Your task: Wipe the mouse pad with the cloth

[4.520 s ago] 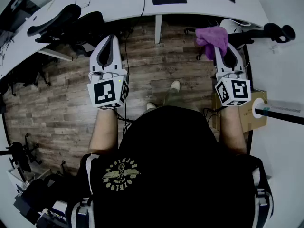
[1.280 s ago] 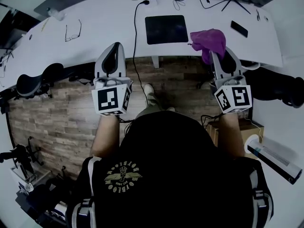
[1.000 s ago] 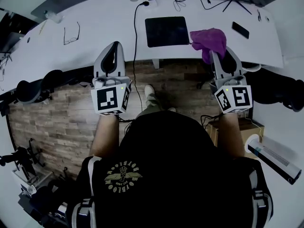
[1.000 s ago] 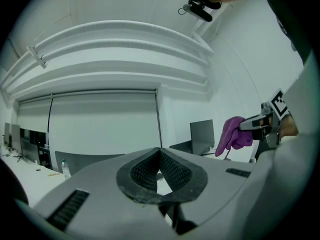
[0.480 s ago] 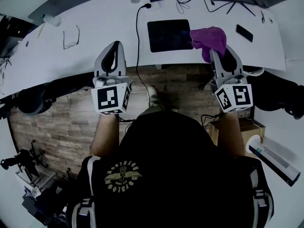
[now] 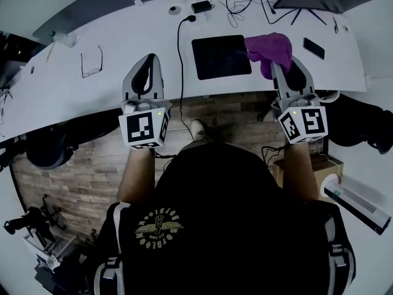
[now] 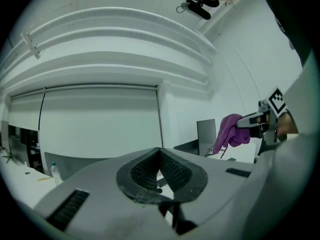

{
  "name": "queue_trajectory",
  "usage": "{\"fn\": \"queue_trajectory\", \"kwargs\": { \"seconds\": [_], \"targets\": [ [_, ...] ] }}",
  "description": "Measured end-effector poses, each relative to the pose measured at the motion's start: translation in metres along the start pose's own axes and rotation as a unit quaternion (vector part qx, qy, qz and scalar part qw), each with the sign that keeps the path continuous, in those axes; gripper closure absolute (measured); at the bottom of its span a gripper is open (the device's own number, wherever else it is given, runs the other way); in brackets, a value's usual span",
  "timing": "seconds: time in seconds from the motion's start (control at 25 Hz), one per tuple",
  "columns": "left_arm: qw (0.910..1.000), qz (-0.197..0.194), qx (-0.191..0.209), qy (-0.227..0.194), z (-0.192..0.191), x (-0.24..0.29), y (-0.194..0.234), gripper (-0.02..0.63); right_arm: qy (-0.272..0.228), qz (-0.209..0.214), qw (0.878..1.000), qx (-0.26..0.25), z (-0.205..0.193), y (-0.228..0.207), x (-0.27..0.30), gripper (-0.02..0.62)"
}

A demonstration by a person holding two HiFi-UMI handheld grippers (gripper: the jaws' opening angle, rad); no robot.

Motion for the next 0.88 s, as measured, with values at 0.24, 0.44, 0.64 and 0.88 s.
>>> {"fn": "queue_trajectory", "kwargs": {
  "seconds": [0.24,0.44,0.64,0.88],
  "targets": [
    [0.9997,-0.012,-0.014,-0.015,0.001,0.017,0.021,0.604,-0.006,-0.012,1.000,-0.018,0.013,0.010,0.019,0.506],
    [0.9992,-0.028,-0.023,-0.019,-0.001,0.028,0.024,0.604,0.003,-0.021,0.999,-0.025,0.018,0.017,0.025,0.506],
    [0.9989,-0.037,-0.026,-0.016,-0.006,0.039,0.025,0.604,0.004,-0.028,0.999,-0.023,0.015,0.013,0.028,0.506],
    [0.9992,-0.033,-0.019,-0.011,-0.011,0.049,0.028,0.604,0.001,-0.019,1.000,-0.009,0.004,0.009,0.045,0.506]
  ]
}}
Point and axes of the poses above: the fingertips, and each gripper's own axes: x forward along the fingers, y to its left, z out of its top, the point moved 2 cm from there along -x, backward along the fingers, and after that the axes turned 9 degrees about -y, right-handed, at the moved point
